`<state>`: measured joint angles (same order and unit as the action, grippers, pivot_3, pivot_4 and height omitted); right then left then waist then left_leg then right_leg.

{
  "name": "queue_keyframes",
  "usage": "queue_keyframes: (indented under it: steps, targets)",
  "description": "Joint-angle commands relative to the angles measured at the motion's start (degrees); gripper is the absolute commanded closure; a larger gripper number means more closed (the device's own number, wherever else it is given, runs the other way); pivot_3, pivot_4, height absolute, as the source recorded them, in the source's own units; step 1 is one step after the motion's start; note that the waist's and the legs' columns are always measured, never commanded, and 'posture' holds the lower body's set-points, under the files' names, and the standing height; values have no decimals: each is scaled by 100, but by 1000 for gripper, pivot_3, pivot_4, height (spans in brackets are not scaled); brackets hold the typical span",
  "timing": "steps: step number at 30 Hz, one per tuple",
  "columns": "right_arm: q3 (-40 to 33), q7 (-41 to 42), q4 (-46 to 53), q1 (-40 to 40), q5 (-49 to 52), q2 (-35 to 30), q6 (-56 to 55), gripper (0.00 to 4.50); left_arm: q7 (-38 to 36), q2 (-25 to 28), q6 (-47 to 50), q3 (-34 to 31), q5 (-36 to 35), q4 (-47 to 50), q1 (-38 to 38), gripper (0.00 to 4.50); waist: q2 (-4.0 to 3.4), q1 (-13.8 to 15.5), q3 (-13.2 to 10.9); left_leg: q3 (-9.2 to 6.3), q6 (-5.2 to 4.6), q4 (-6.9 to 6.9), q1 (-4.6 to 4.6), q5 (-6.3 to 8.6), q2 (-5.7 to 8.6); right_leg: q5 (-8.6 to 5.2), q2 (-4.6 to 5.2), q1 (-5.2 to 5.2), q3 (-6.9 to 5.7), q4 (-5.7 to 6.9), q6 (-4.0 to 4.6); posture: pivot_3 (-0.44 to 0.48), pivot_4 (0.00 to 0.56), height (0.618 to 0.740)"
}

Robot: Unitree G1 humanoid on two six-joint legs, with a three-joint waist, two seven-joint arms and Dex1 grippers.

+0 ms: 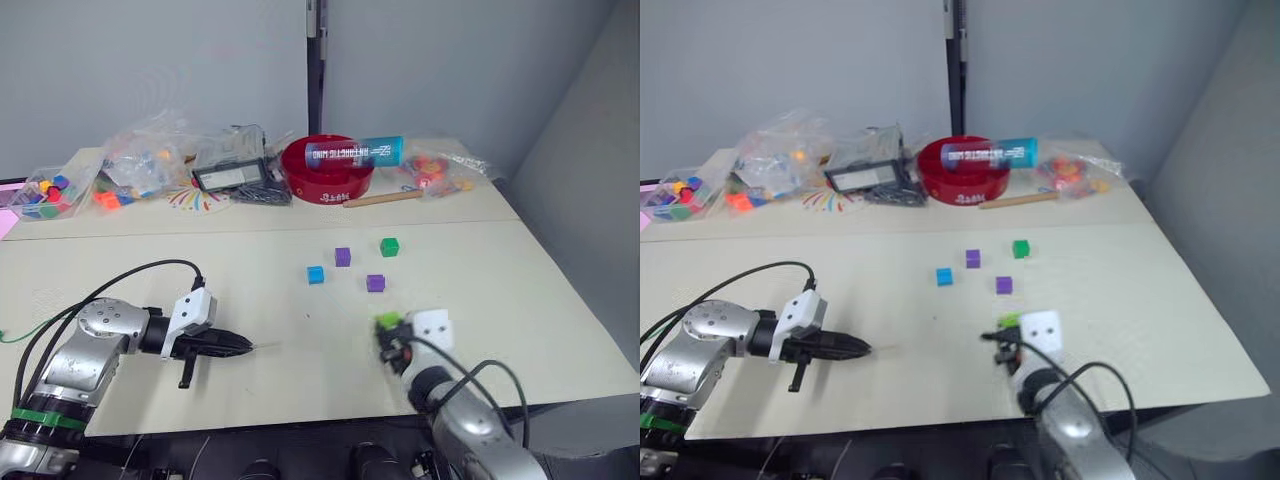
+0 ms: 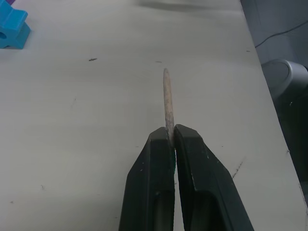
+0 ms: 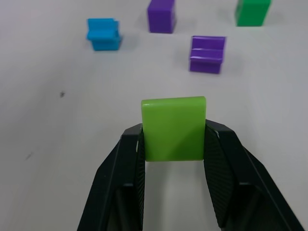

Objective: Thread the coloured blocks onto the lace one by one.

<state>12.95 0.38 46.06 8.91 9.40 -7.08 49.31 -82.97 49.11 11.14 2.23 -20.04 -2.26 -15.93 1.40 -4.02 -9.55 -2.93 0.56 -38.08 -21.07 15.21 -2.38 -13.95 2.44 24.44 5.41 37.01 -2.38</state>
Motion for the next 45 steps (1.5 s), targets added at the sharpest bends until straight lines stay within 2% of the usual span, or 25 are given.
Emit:
queue_keyframes:
  steps: [1, 7, 11, 13, 17, 20, 23, 27, 29, 31, 34, 37, 45]
  targets:
    - [173, 116, -33, -36, 38, -52, 150, 3342, -123, 74, -61, 21, -12, -4, -77, 4500, 1, 6, 0, -1, 0, 0, -1, 0, 0, -6, 0, 1, -1, 0, -9, 0, 150, 731]
    - [486, -130, -962, 8, -242, 225, -72, 3342, -200, 191, 36, -19, -53, 123, -44, 4500, 15, -11, 5, -1, -1, 1, -5, 2, -6, -2, -3, 5, -5, 0, 15, 0, 150, 731]
    - [498, -161, -1171, 105, -283, 344, -124, 3342, -257, 231, 68, -11, -61, 93, -107, 4500, 25, -10, 11, -1, -1, 1, 2, 1, -15, -9, -14, 1, -5, 1, 5, 0, 150, 731]
    - [396, -74, -898, 200, -183, 363, -338, 2310, -304, 251, 43, -4, -40, 3, -160, 4500, 28, 3, 13, -1, -1, 1, 6, 1, -18, -12, -17, -4, -5, 1, 0, 0, 150, 731]
    - [-84, 409, -275, 186, 51, -63, -481, 985, -306, 217, 28, 6, -28, -44, -184, 4500, 26, 29, 11, -3, -1, 1, -2, 2, -18, -15, -17, 0, -8, -2, 0, 0, 150, 731]
    - [-376, 1063, -109, 3, 352, -649, -518, 33, -262, 146, 10, 18, -32, -80, -215, 4500, 30, 39, 8, -1, -1, 1, -9, 2, -14, -2, -12, 3, -8, -8, 22, 0, 150, 731]
    - [-790, 1775, -209, -299, 717, -1268, -574, 33, -210, 80, -15, 26, -14, -123, -251, 4500, 30, 32, 6, -1, -2, 1, -8, 2, -14, 1, -12, 2, -8, -7, 26, 0, 150, 731]
    - [-1339, 3854, -693, -908, 1823, -2400, -964, 33, -122, 51, 17, -12, -40, 1, -160, 4500, 32, 16, 1, 0, -2, 1, -3, 2, -14, 0, -15, -2, -6, -4, 24, 0, 150, 731]
    - [-1076, 5355, -1477, -1505, 1908, -3235, -1367, 33, -78, 90, 63, -38, -70, 167, -54, 4500, 31, 12, -3, -2, -4, 1, -2, 3, -15, 0, -16, -4, -9, -5, 25, 0, 150, 731]
    - [-688, 6193, -2290, -2061, 1611, -3672, -1901, 33, -50, 132, 123, -72, -111, 309, 20, 4500, 37, -9, -9, 2, -6, 1, 2, 4, -15, 0, -16, -8, -6, -8, 25, 0, 150, 731]
    - [-115, 6891, -3585, -2832, 1014, -3703, -2935, 33, 0, 204, 231, -157, -179, 564, 191, 4500, 41, 6, -12, -2, -6, 1, 3, 4, -17, 0, -17, -9, -12, -10, 25, 0, 150, 731]
    - [409, 7451, -5121, -3670, 369, -3412, -4089, 33, 98, 298, 391, -305, -267, 950, 502, 4500, 43, 1, -20, 1, -7, 1, 0, 5, -18, 9, -19, -6, -9, -11, 39, 0, 150, 731]
    - [760, 8101, -7240, -4495, -213, -2784, -5446, 33, 336, 523, 698, -653, -498, 1580, 1050, 4500, 40, 31, -28, 0, -8, 1, -2, 5, -14, 11, -8, -3, -13, -5, 42, 0, 150, 731]
